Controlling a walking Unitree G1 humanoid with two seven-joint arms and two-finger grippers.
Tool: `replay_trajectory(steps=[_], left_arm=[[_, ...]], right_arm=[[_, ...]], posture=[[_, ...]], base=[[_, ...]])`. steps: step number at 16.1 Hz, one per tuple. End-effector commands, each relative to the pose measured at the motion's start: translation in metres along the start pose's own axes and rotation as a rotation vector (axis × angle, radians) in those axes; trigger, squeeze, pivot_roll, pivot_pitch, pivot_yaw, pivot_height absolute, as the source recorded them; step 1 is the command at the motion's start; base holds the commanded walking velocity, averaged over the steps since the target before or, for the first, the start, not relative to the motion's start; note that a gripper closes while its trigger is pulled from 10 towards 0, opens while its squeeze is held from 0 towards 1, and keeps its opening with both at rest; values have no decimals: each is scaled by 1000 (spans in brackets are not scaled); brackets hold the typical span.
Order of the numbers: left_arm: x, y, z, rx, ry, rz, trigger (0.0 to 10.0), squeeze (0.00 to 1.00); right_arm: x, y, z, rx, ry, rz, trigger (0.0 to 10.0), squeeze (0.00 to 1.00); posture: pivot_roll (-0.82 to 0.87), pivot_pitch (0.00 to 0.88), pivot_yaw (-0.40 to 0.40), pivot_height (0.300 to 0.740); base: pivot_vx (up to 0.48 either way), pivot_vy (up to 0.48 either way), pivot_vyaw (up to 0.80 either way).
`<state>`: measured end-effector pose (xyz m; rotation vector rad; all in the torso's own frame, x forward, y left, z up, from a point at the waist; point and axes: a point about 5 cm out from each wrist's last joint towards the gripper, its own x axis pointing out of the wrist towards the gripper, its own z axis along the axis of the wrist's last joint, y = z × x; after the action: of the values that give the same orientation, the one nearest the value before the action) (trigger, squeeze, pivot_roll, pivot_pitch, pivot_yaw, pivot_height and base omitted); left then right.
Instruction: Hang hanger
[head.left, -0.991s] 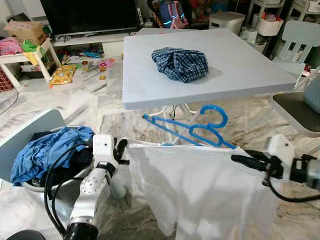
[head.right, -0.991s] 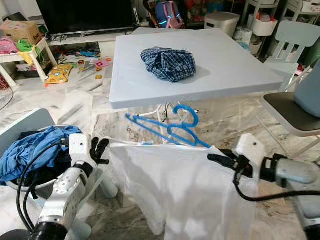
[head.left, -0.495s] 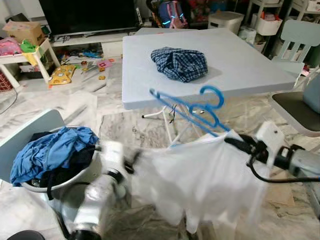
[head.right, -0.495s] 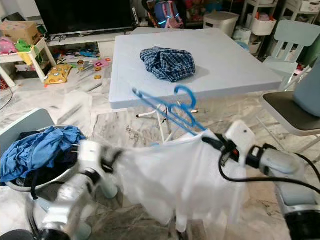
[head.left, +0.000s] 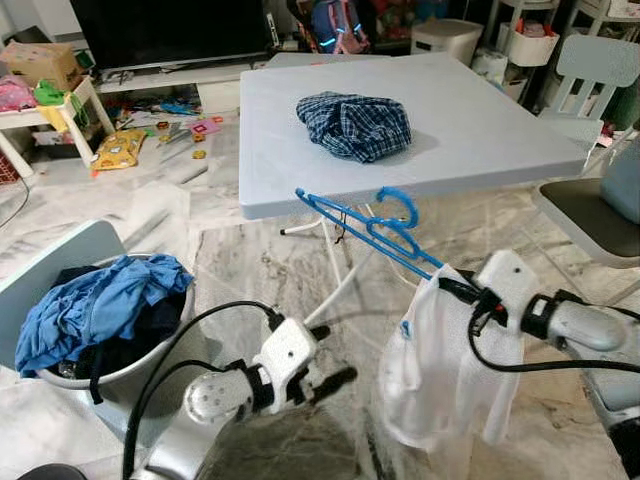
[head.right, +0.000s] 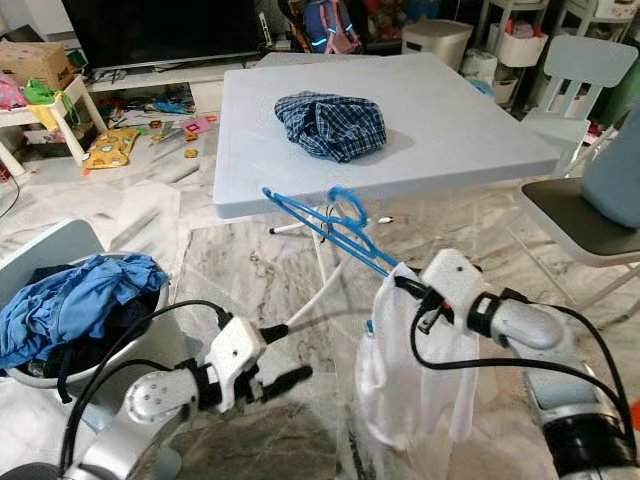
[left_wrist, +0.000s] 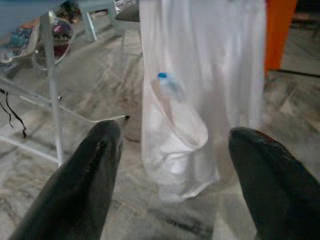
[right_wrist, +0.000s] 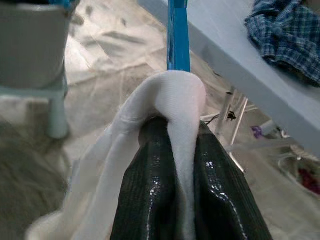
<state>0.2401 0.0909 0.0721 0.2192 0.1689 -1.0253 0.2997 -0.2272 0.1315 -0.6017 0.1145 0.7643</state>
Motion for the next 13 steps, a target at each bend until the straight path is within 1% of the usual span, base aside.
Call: replay_trajectory(steps=[1, 3, 5, 6, 9, 10, 12, 13], left_arm=[[-4, 6, 10, 65, -12, -7, 10000, 1000], [-14, 9, 19, 121, -20, -58, 10000, 1000], [-23, 10, 21, 141, -21, -95, 10000, 1000], [-29, 16, 21, 161, -33, -78, 10000, 1000], [-36, 28, 17, 183, -15, -16, 10000, 1000], [-38, 33, 15, 196, -7, 3, 10000, 1000], [-40, 35, 12, 196, 0, 9, 10000, 1000], [-41, 35, 6, 211, 21, 5, 10000, 1000]], right_arm=[[0, -4, 4, -58, -3, 19, 10000, 0], [-7, -1, -5, -60, 57, 141, 10000, 0], [-13, -3, -13, -78, 105, 218, 10000, 0], [-18, -4, -15, -105, 129, 276, 10000, 0], [-24, -8, -13, -116, 138, 364, 10000, 0], [-29, -8, -11, -120, 135, 432, 10000, 0], [-34, -9, -8, -116, 130, 484, 10000, 0], [-38, -11, -3, -105, 105, 530, 10000, 0]], posture=[[-171, 0, 27, 740], [-170, 0, 27, 740], [-169, 0, 29, 740], [-166, 0, 29, 740], [-165, 0, 29, 740], [-163, 0, 27, 740], [-163, 0, 27, 740], [-165, 0, 28, 740]], base=[[0, 0, 0], [0, 0, 0], [0, 0, 0], [0, 0, 0], [0, 0, 0], [0, 0, 0], [0, 0, 0], [0, 0, 0]])
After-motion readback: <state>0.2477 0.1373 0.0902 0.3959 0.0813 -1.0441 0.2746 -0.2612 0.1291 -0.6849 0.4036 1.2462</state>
